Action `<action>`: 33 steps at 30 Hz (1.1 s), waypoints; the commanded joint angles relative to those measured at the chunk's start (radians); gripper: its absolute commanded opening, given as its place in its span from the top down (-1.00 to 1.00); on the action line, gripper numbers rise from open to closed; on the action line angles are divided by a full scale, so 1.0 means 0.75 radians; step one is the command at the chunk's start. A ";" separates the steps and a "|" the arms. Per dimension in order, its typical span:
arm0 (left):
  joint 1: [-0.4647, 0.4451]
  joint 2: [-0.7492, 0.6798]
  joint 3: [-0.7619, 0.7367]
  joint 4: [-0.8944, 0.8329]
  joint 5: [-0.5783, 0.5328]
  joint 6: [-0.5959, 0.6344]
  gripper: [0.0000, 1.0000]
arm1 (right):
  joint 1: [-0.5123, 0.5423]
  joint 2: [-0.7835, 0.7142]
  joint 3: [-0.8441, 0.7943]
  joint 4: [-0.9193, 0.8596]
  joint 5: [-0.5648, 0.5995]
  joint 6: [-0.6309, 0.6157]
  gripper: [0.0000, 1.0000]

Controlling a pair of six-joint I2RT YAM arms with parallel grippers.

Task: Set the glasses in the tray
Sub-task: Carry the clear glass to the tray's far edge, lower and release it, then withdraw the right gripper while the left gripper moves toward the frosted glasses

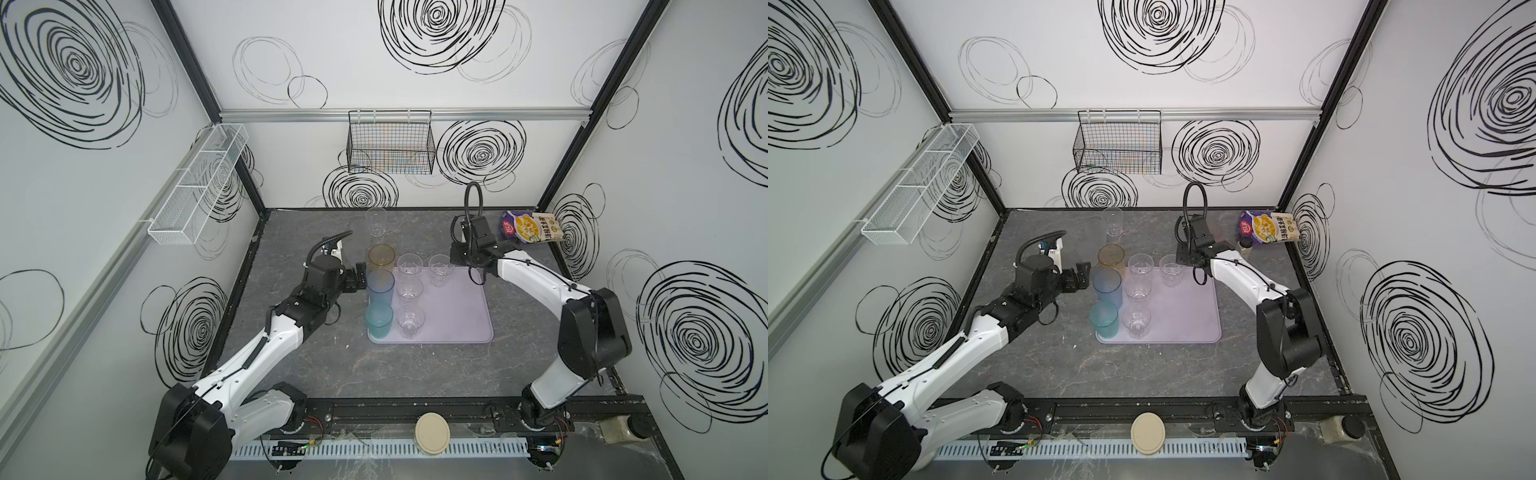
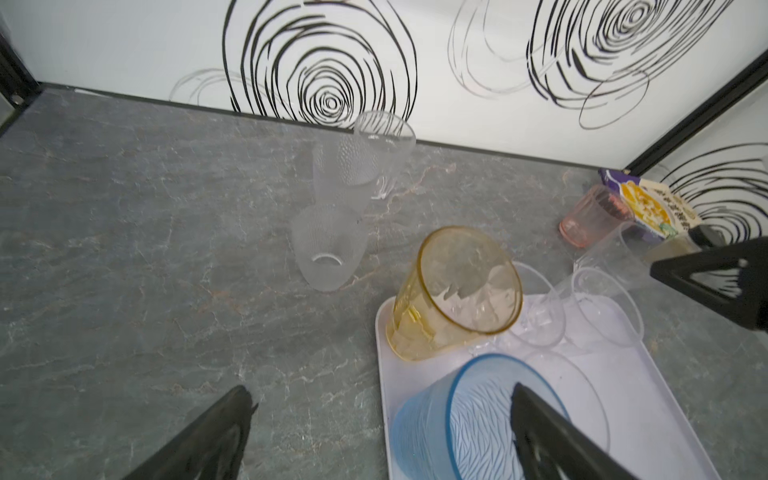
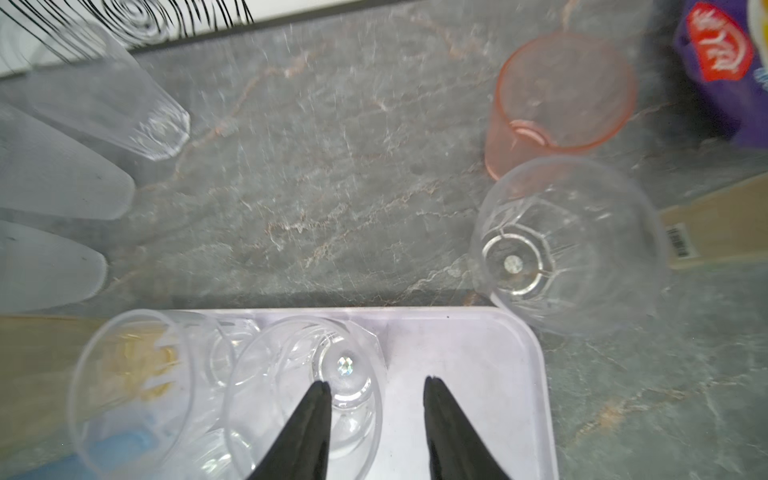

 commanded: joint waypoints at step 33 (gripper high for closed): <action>0.431 1.433 1.265 -0.037 0.648 0.249 -0.59 | 0.086 -0.265 -0.331 -0.021 -0.074 0.051 0.10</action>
